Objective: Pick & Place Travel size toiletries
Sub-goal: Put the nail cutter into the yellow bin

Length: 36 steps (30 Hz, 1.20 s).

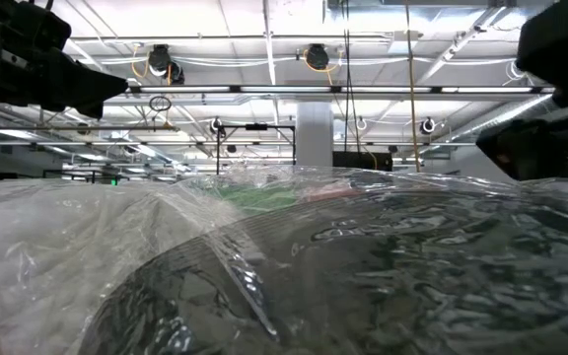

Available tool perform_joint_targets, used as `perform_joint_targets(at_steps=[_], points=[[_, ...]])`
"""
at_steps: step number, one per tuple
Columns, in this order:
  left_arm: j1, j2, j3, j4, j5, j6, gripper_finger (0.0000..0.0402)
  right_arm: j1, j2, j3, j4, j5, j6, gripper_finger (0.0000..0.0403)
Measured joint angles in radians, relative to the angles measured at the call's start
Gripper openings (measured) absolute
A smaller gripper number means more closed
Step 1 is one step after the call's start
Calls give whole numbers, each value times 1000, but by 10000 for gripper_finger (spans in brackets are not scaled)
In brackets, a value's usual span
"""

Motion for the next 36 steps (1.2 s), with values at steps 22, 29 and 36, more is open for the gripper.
perform_joint_targets(at_steps=[22, 29, 36], points=[[0, 0, 0, 0, 0, 0, 5, -11, 22, 0, 28, 13, -49, 177], [0, 0, 0, 0, 0, 0, 5, -30, 22, 0, 68, 14, -65, 162], [0, 0, 0, 0, 0, 0, 6, -37, 22, 0, 60, 11, -87, 151]])
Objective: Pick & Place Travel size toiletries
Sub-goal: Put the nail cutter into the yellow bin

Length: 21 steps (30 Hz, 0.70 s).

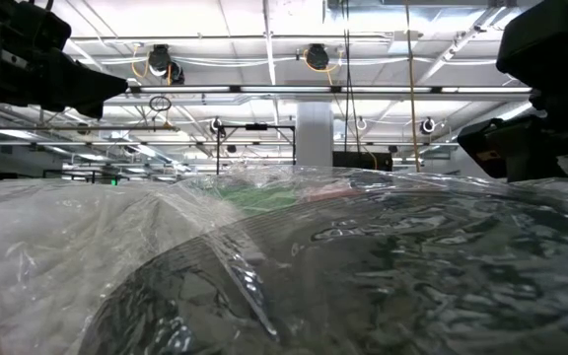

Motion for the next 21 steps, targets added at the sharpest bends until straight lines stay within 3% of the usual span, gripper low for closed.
perform_joint_targets(at_steps=[12, 21], points=[[0, 0, 0, 0, 0, 0, 5, 0, 0, 0, -9, -1, -23, 149], [0, 0, 0, 0, 0, 0, 6, 0, 0, 0, -39, -2, -23, 119]])
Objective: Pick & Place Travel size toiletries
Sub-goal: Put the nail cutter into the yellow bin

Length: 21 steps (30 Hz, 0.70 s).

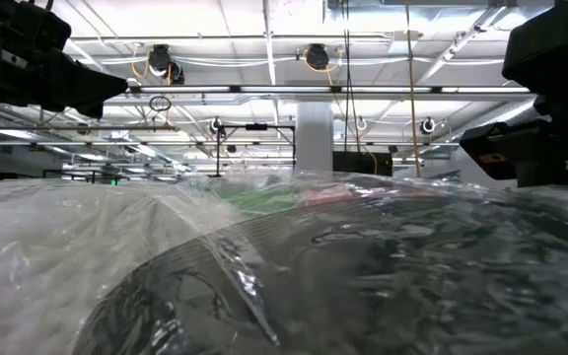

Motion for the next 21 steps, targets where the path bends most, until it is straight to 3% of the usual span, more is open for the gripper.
perform_joint_targets(at_steps=[13, 21], points=[[0, 0, 0, 0, 0, 0, 6, 0, 0, 0, 4, 0, -4, 52], [0, 0, 0, 0, 0, 0, 5, 0, -6, 0, 55, 0, -6, 50]])
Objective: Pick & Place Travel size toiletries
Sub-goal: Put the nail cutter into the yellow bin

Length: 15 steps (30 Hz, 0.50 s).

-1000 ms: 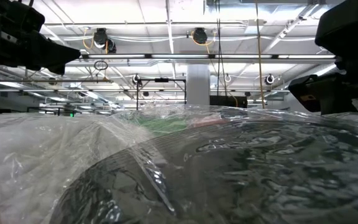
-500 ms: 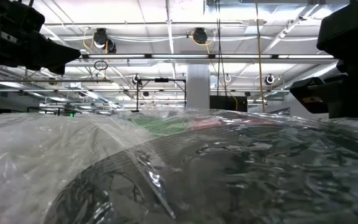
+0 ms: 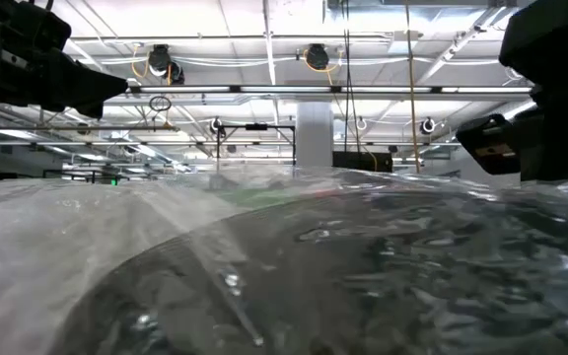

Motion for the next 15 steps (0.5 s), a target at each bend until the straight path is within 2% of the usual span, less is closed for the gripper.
perform_joint_targets(at_steps=[10, 15], points=[[0, 0, 0, 0, 0, 0, 5, 2, -126, 0, 8, 9, -35, 49], [0, 0, 0, 0, 0, 0, 6, -29, -227, 0, 2, 117, -89, 49]])
